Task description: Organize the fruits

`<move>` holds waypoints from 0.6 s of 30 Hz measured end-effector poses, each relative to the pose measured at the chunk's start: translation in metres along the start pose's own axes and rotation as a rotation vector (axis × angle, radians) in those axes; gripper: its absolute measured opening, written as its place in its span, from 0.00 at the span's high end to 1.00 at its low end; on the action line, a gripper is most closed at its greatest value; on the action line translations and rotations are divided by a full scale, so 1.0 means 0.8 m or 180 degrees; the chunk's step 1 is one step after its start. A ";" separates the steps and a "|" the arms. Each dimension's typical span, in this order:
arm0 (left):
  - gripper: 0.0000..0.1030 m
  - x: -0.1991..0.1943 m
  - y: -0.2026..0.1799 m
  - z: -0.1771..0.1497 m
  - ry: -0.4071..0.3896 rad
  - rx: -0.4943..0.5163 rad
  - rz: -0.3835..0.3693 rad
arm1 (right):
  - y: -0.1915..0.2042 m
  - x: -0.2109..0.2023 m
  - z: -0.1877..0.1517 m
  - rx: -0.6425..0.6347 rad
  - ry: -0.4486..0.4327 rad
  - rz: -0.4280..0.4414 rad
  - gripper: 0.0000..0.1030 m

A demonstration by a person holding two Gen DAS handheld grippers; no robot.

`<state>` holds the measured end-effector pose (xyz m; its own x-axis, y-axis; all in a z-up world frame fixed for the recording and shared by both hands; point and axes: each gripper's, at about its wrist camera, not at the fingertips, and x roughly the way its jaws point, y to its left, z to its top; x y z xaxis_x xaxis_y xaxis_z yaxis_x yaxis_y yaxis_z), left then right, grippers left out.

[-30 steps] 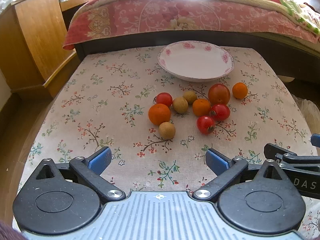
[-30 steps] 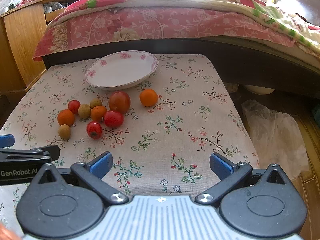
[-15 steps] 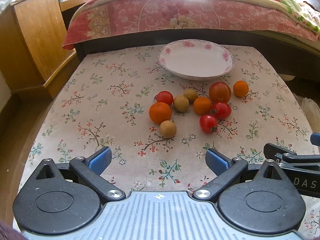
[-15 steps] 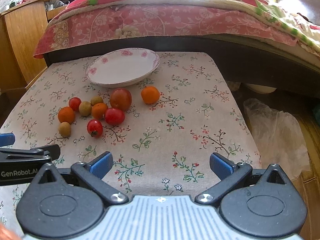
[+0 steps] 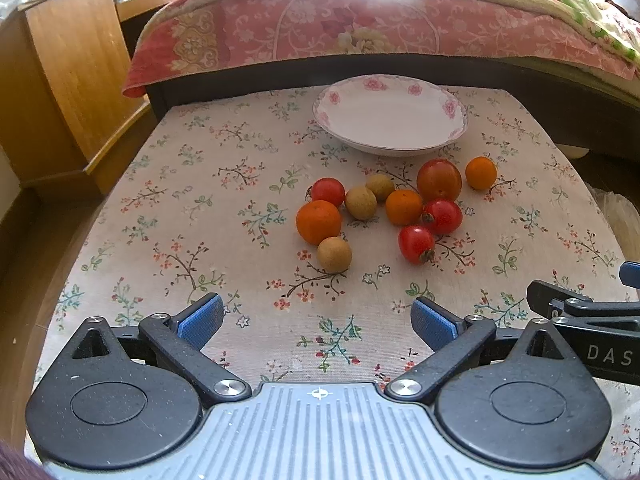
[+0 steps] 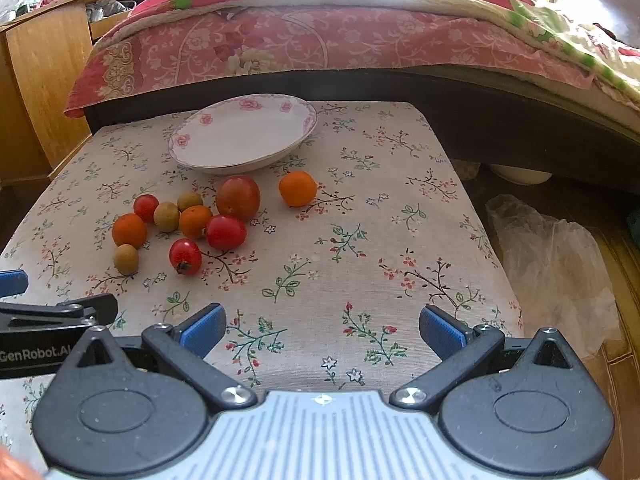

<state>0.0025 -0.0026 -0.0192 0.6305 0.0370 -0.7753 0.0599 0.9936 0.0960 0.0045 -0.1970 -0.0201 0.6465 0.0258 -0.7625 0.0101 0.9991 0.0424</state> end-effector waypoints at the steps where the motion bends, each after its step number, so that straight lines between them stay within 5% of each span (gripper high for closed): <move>1: 0.02 0.000 -0.001 0.000 0.0003 0.0000 0.0003 | 0.000 0.001 0.000 0.0004 0.0008 0.0005 0.00; 18: 0.05 0.005 0.002 -0.001 0.0026 -0.0010 0.0025 | 0.006 0.011 0.000 -0.0014 0.0079 0.0105 0.01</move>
<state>0.0043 -0.0008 -0.0223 0.6246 0.0458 -0.7796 0.0525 0.9936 0.1004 0.0099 -0.1916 -0.0268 0.6273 0.0595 -0.7765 -0.0143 0.9978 0.0650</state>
